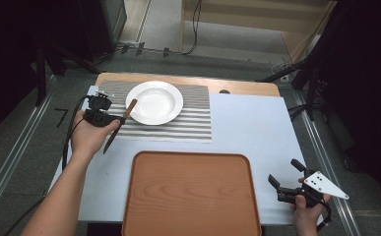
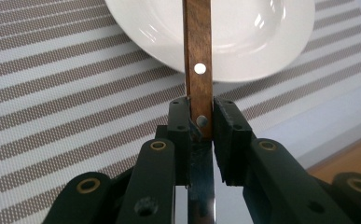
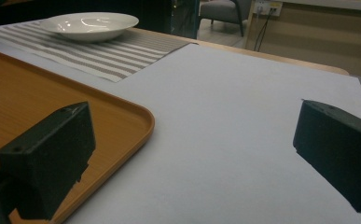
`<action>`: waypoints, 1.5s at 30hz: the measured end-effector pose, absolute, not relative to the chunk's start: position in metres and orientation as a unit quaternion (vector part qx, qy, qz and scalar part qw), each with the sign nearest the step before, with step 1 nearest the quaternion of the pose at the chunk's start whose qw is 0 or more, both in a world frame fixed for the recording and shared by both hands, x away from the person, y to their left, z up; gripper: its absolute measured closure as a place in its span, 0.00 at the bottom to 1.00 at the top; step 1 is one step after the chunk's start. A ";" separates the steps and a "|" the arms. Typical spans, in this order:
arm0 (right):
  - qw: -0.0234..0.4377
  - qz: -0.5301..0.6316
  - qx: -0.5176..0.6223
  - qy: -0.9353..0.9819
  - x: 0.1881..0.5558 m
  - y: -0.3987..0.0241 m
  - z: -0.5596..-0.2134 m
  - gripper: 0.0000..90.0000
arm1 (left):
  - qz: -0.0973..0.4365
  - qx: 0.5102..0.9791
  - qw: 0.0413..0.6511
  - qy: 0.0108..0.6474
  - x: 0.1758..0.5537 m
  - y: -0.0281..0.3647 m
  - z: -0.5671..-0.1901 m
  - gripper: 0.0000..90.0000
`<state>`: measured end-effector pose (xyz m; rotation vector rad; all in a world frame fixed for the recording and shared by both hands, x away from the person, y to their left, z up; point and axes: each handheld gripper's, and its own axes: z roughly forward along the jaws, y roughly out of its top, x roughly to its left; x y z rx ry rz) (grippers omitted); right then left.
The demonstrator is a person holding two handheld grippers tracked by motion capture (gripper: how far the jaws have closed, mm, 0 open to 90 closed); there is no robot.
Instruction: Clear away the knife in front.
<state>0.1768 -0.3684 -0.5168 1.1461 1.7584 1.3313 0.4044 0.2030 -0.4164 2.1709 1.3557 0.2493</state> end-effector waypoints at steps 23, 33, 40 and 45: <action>0.325 0.507 0.435 0.670 0.177 -0.368 -0.517 0.00 | 0.085 0.834 0.304 0.452 0.332 0.172 -0.423 0.86; 0.325 0.505 0.437 0.670 0.176 -0.368 -0.517 0.00 | 0.069 0.837 0.315 0.443 0.300 0.168 -0.429 0.86; 0.325 0.505 0.437 0.669 0.176 -0.368 -0.517 0.00 | 0.055 0.845 0.313 0.430 0.282 0.159 -0.436 0.86; 0.327 0.505 0.437 0.669 0.176 -0.369 -0.517 0.00 | 0.045 0.848 0.314 0.425 0.271 0.153 -0.441 0.86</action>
